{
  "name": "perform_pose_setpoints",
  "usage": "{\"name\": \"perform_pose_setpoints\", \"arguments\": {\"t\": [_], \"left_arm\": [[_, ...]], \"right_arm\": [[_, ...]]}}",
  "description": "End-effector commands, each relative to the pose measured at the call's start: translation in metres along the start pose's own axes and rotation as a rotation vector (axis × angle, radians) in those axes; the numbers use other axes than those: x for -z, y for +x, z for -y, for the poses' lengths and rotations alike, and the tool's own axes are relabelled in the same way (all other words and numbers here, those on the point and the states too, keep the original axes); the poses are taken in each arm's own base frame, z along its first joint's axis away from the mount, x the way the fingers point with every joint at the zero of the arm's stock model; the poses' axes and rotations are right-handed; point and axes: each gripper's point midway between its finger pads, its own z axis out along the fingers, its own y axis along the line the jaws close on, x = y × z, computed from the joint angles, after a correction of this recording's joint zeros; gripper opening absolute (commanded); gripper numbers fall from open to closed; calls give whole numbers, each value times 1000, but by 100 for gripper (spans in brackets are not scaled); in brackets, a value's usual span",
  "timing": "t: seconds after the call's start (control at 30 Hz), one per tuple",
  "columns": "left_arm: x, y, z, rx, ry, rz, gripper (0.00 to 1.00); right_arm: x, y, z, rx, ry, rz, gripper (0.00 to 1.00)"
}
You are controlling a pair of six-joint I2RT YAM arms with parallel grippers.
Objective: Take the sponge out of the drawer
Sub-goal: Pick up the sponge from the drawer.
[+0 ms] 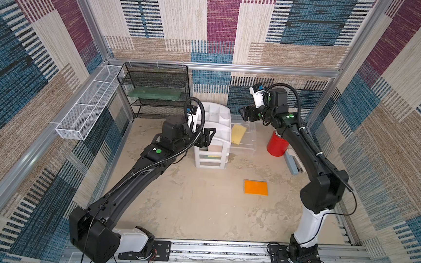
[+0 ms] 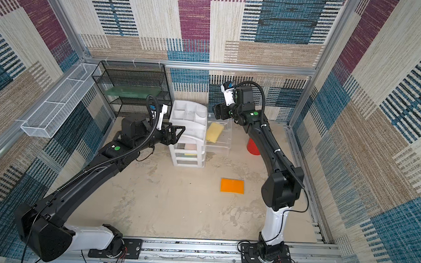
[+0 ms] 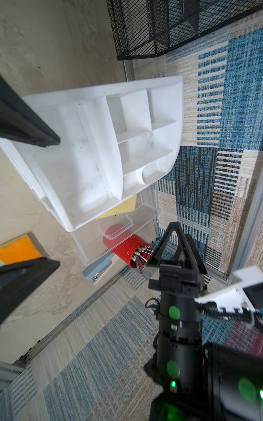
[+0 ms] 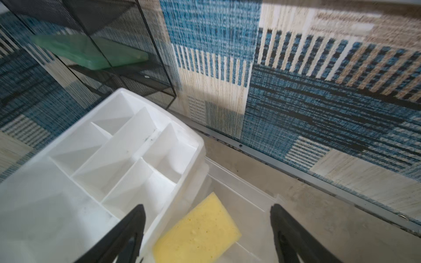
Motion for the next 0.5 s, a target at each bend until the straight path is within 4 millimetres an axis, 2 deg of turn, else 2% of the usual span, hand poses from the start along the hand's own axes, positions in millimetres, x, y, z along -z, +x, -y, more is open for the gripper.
{"name": "perform_pose_setpoints", "arguments": {"t": [0.0,0.17,0.37,0.47], "left_arm": [[10,-10,1,-34,47,65,79],[22,-11,-9,-12,65,100,80],[21,-7,-30,19,1,96,80],[20,-5,-33,41,6,96,80]], "right_arm": [[-22,44,0,45,-38,-202,87],[-49,64,-4,111,-82,-271,86],[-61,93,-4,141,-96,-343,85],[-68,108,-7,142,-118,-378,82]]}}
